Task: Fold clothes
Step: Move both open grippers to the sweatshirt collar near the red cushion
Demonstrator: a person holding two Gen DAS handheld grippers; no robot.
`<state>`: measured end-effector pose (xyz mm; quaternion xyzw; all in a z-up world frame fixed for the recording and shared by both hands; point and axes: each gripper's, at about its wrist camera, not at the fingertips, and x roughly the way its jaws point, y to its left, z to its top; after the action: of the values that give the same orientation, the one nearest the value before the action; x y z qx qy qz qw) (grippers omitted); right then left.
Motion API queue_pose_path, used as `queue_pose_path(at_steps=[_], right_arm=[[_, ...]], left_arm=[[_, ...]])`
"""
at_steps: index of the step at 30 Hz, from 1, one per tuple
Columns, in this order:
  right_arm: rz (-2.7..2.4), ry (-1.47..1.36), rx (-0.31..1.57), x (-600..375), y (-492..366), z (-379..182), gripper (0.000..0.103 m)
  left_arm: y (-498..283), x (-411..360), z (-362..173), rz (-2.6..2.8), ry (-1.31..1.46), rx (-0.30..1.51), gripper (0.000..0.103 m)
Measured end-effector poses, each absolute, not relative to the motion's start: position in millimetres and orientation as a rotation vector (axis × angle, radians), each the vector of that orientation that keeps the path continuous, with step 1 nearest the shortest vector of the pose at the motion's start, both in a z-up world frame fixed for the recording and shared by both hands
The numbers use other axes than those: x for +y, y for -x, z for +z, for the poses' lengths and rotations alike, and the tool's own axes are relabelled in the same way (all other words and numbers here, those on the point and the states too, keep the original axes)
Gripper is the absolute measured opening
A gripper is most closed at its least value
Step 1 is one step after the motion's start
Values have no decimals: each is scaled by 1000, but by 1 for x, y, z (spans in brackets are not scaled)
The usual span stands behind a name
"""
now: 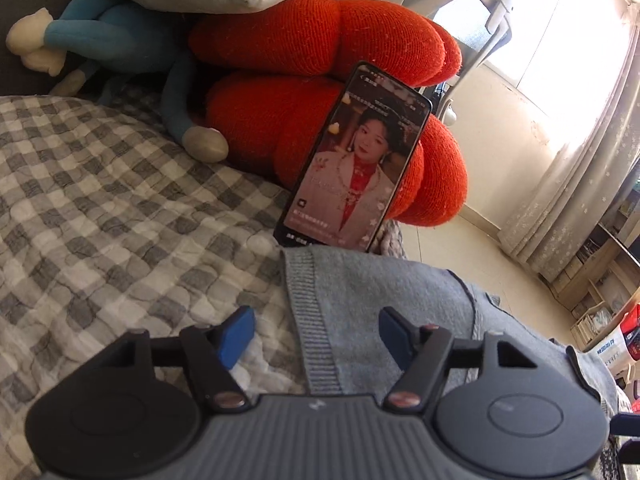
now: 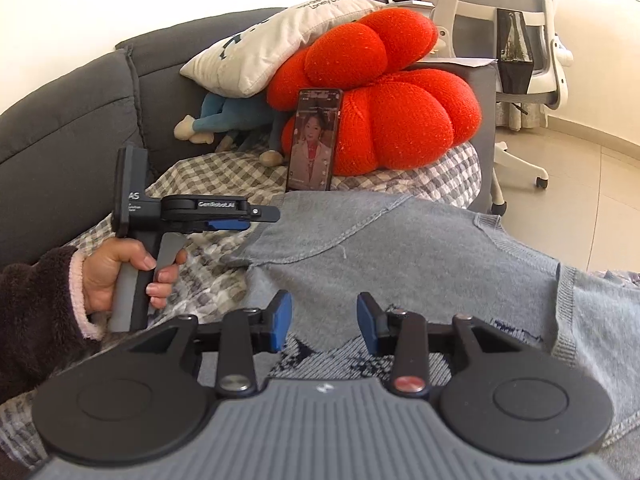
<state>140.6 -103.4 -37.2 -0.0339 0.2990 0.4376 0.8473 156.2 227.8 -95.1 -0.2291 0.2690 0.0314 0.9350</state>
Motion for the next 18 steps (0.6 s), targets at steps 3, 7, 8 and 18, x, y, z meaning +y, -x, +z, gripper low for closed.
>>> queue_pose_path(at_steps=[3,7,8,18], right_arm=[[893,1,630,-107,-157,-48,40],[878,-85,629,-113,-172,-62,40],[875,-105,631,-114,-175,-66,40],[813,-224,669,-130,-190,-86,40]], left_arm=[[-161,230,-97,48,484,542,68],[-165,231,-100,37,494,526,61],[-165,231,-101,31,496,520,60],[-167,222,-92,5,480,515,4]])
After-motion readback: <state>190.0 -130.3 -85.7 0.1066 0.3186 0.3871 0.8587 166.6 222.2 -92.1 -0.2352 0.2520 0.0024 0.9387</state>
